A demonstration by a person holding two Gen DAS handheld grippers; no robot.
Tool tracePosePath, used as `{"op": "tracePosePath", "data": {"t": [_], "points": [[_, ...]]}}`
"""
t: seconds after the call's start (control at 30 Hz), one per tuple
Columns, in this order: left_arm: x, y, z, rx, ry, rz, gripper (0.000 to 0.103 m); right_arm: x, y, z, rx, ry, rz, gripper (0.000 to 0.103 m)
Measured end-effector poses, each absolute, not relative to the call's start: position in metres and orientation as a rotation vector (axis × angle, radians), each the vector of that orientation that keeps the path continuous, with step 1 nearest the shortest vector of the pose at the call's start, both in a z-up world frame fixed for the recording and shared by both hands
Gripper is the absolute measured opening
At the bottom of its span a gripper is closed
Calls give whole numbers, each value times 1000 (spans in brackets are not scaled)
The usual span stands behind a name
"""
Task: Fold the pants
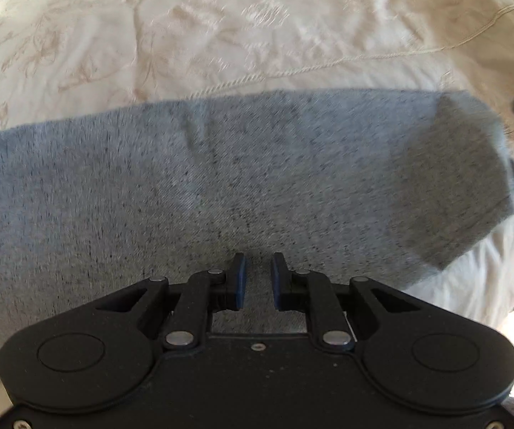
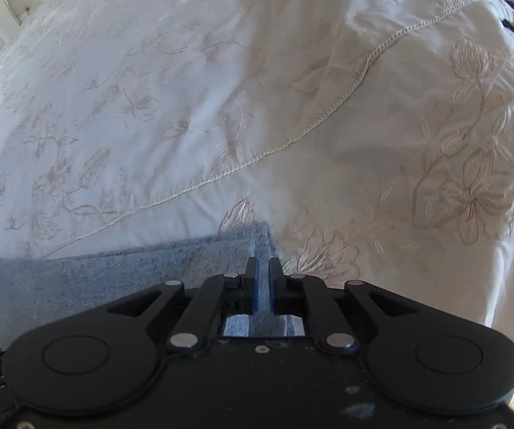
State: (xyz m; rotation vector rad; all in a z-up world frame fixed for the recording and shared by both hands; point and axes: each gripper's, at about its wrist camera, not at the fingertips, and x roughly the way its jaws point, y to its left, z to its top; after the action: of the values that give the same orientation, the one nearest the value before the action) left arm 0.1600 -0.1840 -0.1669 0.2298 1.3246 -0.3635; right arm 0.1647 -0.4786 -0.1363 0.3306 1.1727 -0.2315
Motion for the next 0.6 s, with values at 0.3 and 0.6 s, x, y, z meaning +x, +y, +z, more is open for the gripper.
{"op": "tracePosePath", "data": {"t": [0.3,0.6], "points": [[173,-177,-175,146,1379,-319,22,115,-418,-152,275,1303,-93,12],[170,-177,-170,135,1379,-317,22,116,-412,-141,329,1165,-143,30]]}}
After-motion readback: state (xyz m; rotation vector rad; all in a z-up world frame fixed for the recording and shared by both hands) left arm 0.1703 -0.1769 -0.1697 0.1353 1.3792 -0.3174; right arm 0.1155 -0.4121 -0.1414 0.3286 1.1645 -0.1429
